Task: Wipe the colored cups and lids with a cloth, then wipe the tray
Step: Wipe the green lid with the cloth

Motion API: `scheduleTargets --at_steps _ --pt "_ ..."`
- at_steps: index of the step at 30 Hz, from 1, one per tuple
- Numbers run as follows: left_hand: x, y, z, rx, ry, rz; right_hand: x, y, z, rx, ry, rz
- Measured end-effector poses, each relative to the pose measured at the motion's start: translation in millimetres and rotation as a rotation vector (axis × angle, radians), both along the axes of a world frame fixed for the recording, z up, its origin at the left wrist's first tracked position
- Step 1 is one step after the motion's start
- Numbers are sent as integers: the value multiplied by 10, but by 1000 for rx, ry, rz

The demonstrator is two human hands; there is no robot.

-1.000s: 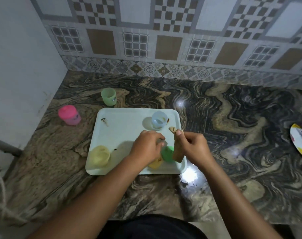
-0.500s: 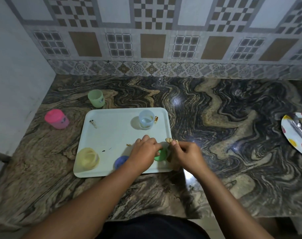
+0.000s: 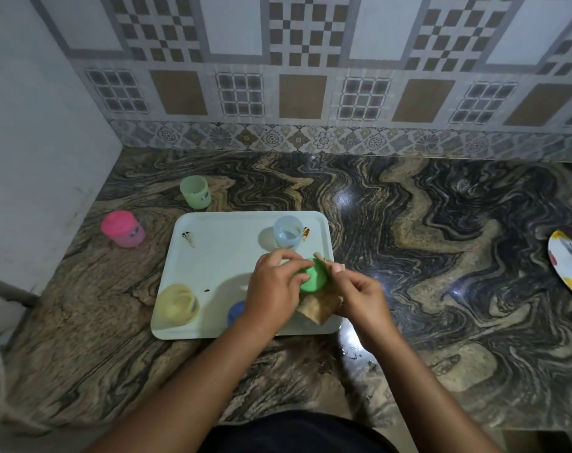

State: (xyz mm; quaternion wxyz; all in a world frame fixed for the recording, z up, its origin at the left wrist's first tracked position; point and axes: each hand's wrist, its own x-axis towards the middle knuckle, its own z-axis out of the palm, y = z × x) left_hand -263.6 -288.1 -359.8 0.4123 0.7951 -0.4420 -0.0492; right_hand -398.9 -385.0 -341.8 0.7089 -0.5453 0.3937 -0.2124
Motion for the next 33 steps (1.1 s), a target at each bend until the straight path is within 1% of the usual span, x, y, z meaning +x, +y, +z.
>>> scheduleTargets --at_steps 2,6,9,11,14,17,19,23,25,29,31,33 --pt "35 32 103 -58 159 97 56 21 122 13 -52 -10" --pt "127 101 249 -64 677 344 191 84 286 -11 -117 43" --pt "201 200 351 -77 998 343 306 146 344 -29 -135 93" --pt "237 270 428 -150 1177 311 376 175 359 -47 -144 102" --pt "305 341 499 -287 1333 280 479 222 384 -63 -160 94" --pt "353 386 567 -357 1357 240 587 263 394 -124 -170 114" --pt "368 415 605 -397 1349 170 651 299 389 -184 -161 140" --pt "358 461 636 -447 1284 65 748 319 415 -216 -162 154" --pt "345 466 648 -478 1258 88 768 350 444 -254 -183 163" --pt "355 471 690 -565 1257 240 765 481 465 -380 -206 192" --pt "362 494 711 -558 1211 232 766 516 422 -465 -192 217" --pt "360 524 733 -513 1126 184 765 532 431 -502 -179 230"
